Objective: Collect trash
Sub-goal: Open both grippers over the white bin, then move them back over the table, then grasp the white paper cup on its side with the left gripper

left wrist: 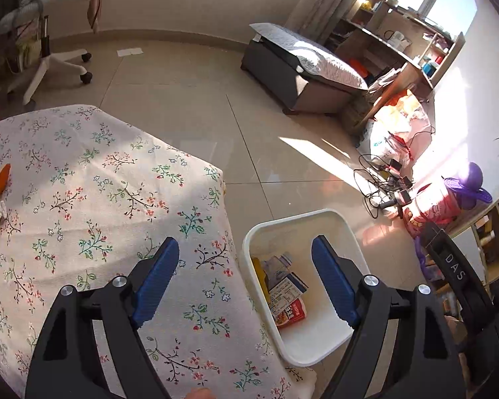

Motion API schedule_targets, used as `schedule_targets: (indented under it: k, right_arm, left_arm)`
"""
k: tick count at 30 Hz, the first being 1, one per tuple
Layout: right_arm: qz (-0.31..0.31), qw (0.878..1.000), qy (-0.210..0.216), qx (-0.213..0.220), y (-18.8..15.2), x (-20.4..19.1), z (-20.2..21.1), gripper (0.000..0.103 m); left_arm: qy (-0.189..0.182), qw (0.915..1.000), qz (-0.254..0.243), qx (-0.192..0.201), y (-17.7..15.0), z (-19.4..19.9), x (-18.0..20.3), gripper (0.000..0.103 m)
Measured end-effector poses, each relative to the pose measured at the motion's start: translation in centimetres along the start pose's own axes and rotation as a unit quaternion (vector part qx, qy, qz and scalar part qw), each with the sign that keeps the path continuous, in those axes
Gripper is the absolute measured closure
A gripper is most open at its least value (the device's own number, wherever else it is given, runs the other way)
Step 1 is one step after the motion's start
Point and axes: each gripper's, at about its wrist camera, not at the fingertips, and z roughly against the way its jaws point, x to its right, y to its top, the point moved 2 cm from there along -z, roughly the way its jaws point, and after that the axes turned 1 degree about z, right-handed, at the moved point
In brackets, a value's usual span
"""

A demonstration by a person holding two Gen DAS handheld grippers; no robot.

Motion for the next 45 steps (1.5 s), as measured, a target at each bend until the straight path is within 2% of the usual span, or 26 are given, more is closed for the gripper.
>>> schedule_targets:
  k: [4,8,10,15,24,27,31,35,38,40,45]
  right_arm:
    - [0.046,0.998,0.032,0.000,-1.3,-3.5,1.4,0.007]
    - [0.086,0.995,0.060,0.006,-2.4,-7.0,3.0,0.007]
    - [0.101,0.992,0.073,0.009,-2.9,-8.6,3.7,0.007]
    - [0.141,0.983,0.115,0.008,-4.5,-12.9,5.9,0.007]
    - [0.214,0.958,0.192,0.018,-8.4,-20.2,10.7,0.007]
    - [0.237,0.947,0.214,0.024,-9.7,-22.2,12.1,0.007]
    - [0.267,0.932,0.244,0.021,-11.6,-24.7,14.0,0.007]
    - [0.298,0.918,0.261,0.027,-13.4,-26.5,15.2,0.007]
    - [0.315,0.911,0.266,0.023,-14.4,-27.3,15.3,0.007]
    - [0.324,0.907,0.268,0.019,-14.9,-27.6,15.2,0.007]
    - [0.336,0.901,0.274,0.014,-15.5,-28.0,15.0,0.007]
  left_arm:
    - [0.066,0.9970,0.004,0.041,-0.1,2.2,-3.3,0.023]
    - [0.117,0.9910,0.015,0.064,-0.5,4.0,-6.5,0.022]
    - [0.138,0.9878,0.024,0.069,-0.7,4.9,-8.1,0.017]
    - [0.194,0.9767,0.048,0.078,-1.8,7.2,-12.8,0.017]
    - [0.264,0.9525,0.133,0.072,-5.0,11.2,-22.3,0.017]
    - [0.289,0.9401,0.168,0.068,-6.5,12.6,-25.6,0.017]
    - [0.332,0.9171,0.211,0.066,-8.4,14.8,-29.9,0.017]
    - [0.392,0.8877,0.234,0.057,-10.1,16.6,-34.1,0.016]
    - [0.440,0.8667,0.231,0.044,-10.9,17.6,-36.7,0.013]
    - [0.462,0.8573,0.225,0.028,-11.2,17.7,-38.3,0.013]
    - [0.490,0.8421,0.224,0.005,-11.7,17.4,-41.2,0.012]
